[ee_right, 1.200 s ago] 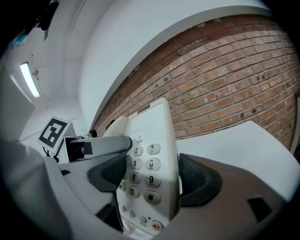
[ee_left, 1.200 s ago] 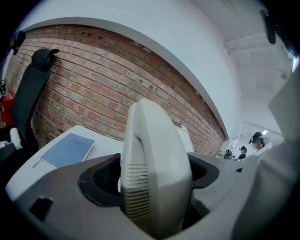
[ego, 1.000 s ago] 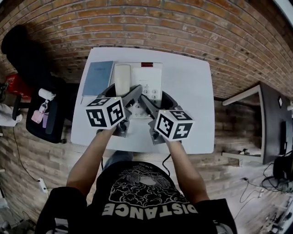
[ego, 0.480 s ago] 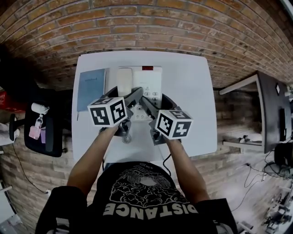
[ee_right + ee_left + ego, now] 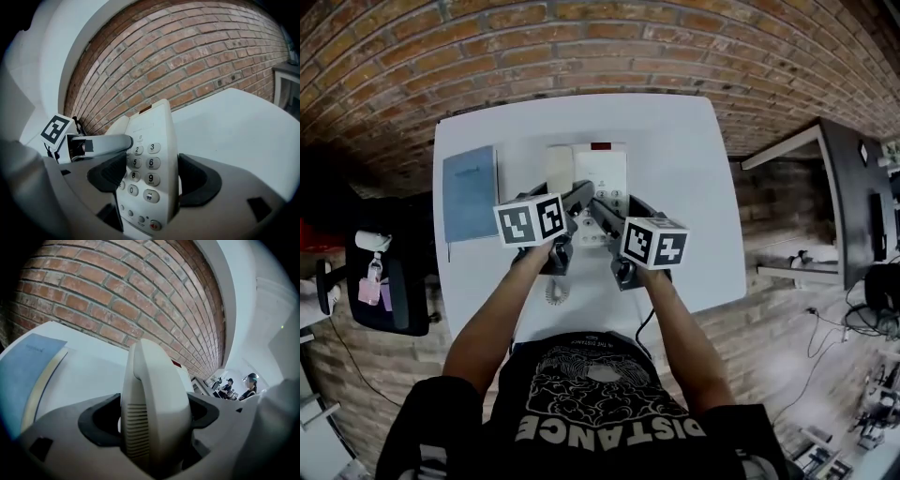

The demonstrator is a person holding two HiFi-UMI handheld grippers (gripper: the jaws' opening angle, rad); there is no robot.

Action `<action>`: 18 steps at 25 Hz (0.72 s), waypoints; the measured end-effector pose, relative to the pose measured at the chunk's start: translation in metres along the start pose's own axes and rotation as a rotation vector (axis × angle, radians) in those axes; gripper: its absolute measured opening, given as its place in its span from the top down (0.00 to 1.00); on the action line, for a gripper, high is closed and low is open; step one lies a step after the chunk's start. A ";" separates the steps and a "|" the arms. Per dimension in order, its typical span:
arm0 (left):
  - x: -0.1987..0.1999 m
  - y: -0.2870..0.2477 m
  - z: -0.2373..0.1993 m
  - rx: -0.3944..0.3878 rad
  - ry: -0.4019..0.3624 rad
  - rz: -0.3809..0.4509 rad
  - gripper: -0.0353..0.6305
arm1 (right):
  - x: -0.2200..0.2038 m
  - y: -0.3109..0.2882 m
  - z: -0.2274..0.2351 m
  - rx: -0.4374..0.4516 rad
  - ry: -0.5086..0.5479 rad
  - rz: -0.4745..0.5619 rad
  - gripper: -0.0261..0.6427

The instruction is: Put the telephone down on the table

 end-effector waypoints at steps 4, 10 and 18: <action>-0.007 -0.011 -0.013 0.038 0.034 -0.031 0.34 | -0.011 -0.013 0.008 0.010 -0.020 -0.037 0.47; -0.010 -0.017 -0.029 0.078 0.055 -0.048 0.34 | -0.020 -0.030 0.010 0.030 -0.039 -0.070 0.47; -0.011 -0.019 -0.037 0.085 0.071 -0.041 0.34 | -0.022 -0.039 0.009 0.021 -0.038 -0.077 0.46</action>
Point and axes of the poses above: the fingertips, and each gripper's own axes: y backward along the fingers, z to its right, x out of its top, the point moved 8 cm from there along y, backward along the fingers, and after that the axes turned 10 degrees about y, right-handed, at the moved point
